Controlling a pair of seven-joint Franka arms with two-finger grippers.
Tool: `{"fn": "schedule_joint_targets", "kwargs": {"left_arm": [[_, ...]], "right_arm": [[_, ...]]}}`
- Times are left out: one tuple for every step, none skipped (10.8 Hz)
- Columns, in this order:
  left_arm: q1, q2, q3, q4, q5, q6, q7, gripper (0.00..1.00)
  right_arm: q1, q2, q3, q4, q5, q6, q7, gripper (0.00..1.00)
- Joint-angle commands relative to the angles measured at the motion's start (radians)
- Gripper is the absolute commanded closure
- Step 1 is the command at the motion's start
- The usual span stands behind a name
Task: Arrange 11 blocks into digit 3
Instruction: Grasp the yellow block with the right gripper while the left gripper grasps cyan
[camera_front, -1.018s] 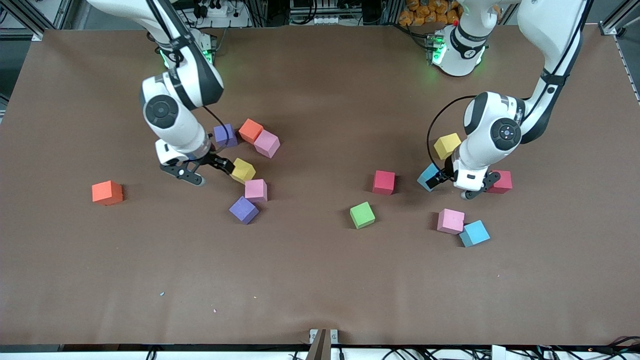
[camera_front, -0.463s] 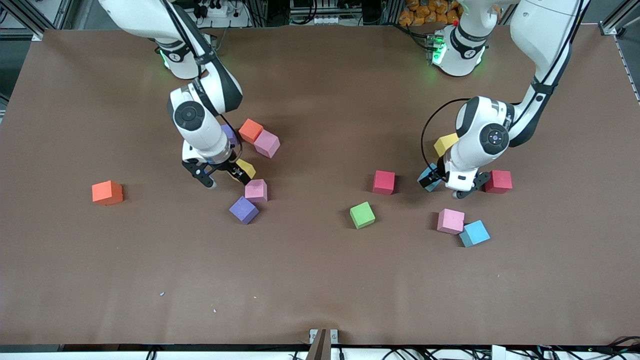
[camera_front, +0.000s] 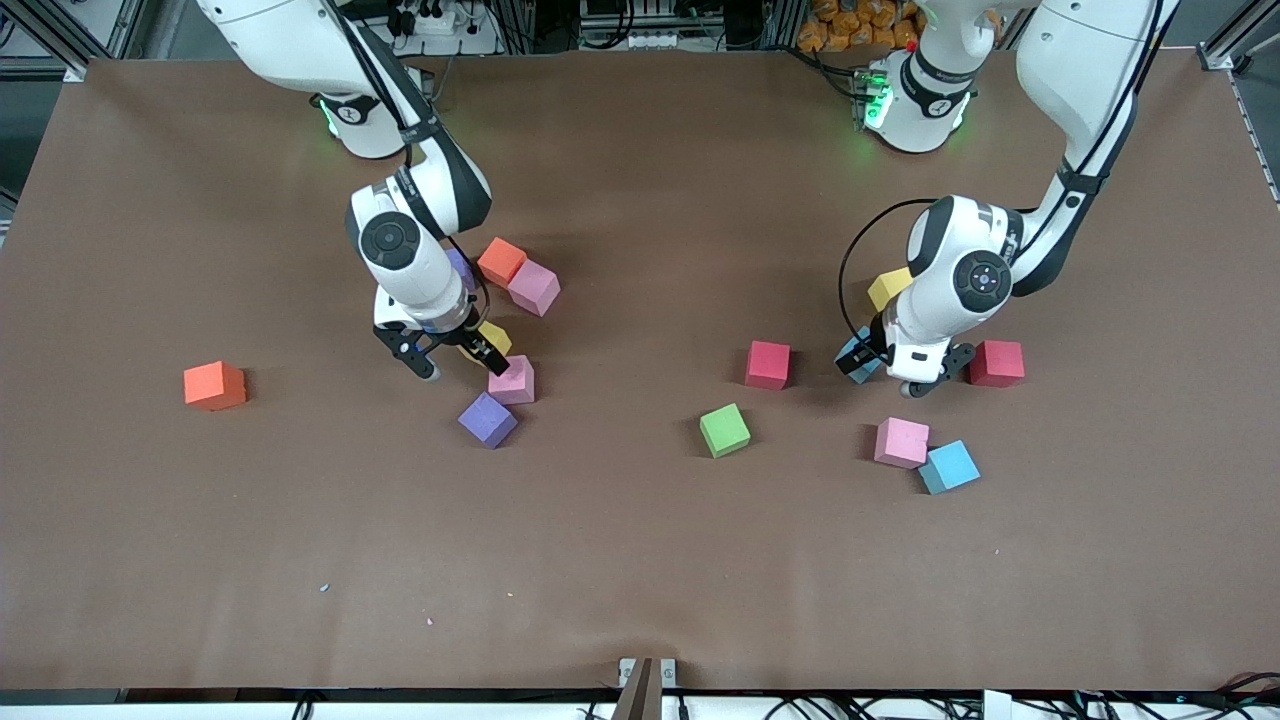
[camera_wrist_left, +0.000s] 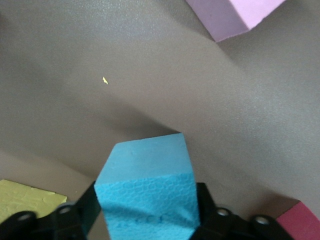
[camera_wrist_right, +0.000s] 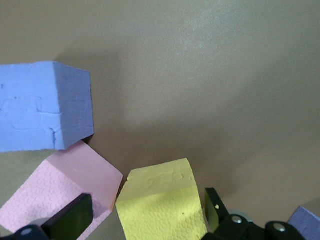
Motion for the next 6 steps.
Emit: {"fn": "schedule_joint_targets", "kwargs": {"left_arm": [[-0.005,-0.007,-0.001,0.003,0.005,0.014,-0.065,0.88],[-0.005,-0.020,-0.001,0.008,0.005,0.011,-0.112,0.90],[-0.005,-0.041,-0.002,0.015,0.007,0.005,-0.131,0.90],[-0.016,-0.070,-0.016,0.020,0.008,-0.018,-0.131,0.90],[-0.046,-0.101,-0.028,0.038,0.008,-0.076,-0.131,0.90],[-0.079,-0.125,-0.036,0.066,0.010,-0.148,-0.131,0.90]], "right_arm": [[0.016,0.001,-0.005,-0.031,0.017,0.001,0.000,0.00],[0.009,0.000,-0.005,-0.040,0.017,0.001,-0.033,0.00],[-0.010,-0.003,-0.004,-0.052,0.017,0.002,-0.082,0.00],[-0.025,-0.003,-0.002,-0.056,0.017,0.001,-0.087,0.00],[-0.024,-0.003,-0.002,-0.059,0.017,0.001,-0.087,0.00],[-0.024,-0.002,0.001,-0.059,0.019,0.001,-0.087,0.00]]}}
